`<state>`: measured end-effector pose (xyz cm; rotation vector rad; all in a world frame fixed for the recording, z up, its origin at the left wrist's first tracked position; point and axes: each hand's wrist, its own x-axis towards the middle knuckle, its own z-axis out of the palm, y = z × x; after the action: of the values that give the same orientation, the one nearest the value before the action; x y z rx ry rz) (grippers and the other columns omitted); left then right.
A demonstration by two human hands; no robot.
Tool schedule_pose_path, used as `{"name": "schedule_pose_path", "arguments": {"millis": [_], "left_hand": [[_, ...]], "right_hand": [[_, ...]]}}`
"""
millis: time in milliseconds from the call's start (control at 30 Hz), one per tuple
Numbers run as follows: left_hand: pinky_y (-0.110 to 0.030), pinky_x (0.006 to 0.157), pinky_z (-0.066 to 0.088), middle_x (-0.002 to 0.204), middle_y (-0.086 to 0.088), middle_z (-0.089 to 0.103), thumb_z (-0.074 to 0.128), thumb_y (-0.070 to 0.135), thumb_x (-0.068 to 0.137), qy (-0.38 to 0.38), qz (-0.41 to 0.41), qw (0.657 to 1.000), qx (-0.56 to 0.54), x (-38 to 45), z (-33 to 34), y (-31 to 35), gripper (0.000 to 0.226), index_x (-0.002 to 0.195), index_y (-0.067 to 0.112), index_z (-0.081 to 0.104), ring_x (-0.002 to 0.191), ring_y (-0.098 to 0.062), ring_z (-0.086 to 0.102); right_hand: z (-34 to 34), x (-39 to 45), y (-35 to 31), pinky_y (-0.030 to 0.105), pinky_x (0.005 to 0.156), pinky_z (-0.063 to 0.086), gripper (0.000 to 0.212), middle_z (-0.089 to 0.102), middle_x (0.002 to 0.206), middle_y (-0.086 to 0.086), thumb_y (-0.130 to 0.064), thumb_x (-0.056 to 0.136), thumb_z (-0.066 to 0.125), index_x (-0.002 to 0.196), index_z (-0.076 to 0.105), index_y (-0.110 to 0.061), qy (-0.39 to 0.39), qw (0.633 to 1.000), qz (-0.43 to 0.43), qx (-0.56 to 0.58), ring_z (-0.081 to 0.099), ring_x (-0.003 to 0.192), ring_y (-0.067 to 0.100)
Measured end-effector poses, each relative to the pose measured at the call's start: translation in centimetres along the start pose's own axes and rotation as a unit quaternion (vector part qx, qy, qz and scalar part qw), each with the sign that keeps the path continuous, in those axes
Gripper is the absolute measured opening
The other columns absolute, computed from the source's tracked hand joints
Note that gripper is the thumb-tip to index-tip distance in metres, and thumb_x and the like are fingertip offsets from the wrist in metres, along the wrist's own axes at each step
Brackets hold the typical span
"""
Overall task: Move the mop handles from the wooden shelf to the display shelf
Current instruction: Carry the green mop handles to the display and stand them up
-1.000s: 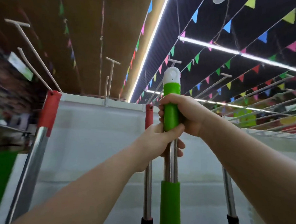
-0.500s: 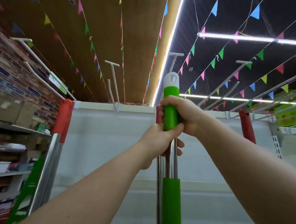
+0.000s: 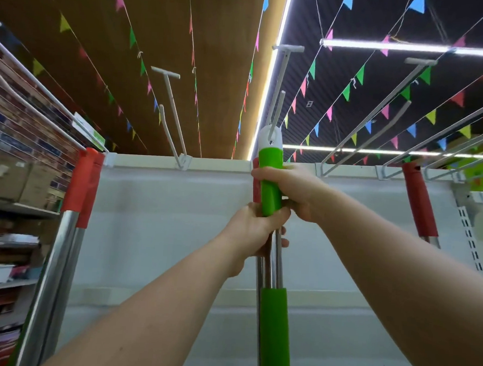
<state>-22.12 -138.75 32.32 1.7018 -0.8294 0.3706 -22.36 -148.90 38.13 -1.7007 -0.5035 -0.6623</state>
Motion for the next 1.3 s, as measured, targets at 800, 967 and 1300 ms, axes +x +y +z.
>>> {"name": "schedule_pose_path", "arguments": {"millis": [800, 967, 1300], "left_hand": [[-0.042, 0.095, 0.05, 0.104, -0.016, 0.064, 0.074, 0.027, 0.077, 0.13, -0.054, 0.99, -0.025, 4.1, 0.1, -4.5, 0.04, 0.105, 0.011, 0.05, 0.098, -0.029, 0.061], [-0.037, 0.092, 0.051, 0.107, -0.015, 0.065, 0.075, 0.023, 0.076, 0.125, -0.057, 0.99, -0.024, 2.9, 0.2, -5.2, 0.042, 0.108, 0.011, 0.051, 0.099, -0.028, 0.063], [-0.041, 0.099, 0.046, 0.106, 0.0, 0.064, 0.068, 0.037, 0.079, 0.142, -0.11, 0.981, 0.068, -4.7, -0.1, -7.3, 0.037, 0.108, 0.02, 0.053, 0.102, -0.019, 0.059]], "right_hand": [[1.6, 2.2, 5.4, 0.044, 0.086, 0.053, 0.035, 0.068, 0.098, 0.013, -0.039, 0.084, 0.063, 0.099, 0.063, -0.007, 0.111, 0.976, -0.068, -0.173, 0.065, 0.09, 0.027], [1.1, 0.9, 5.4, 0.038, 0.087, 0.052, 0.037, 0.067, 0.105, 0.012, -0.033, 0.086, 0.062, 0.111, 0.059, -0.007, 0.08, 0.976, -0.065, -0.191, 0.062, 0.087, 0.022], [4.5, -5.9, 6.7, 0.03, 0.097, 0.042, 0.043, 0.056, 0.122, 0.002, -0.033, 0.085, 0.061, 0.124, 0.054, -0.017, 0.062, 0.968, -0.121, -0.212, 0.053, 0.112, 0.016]]}}
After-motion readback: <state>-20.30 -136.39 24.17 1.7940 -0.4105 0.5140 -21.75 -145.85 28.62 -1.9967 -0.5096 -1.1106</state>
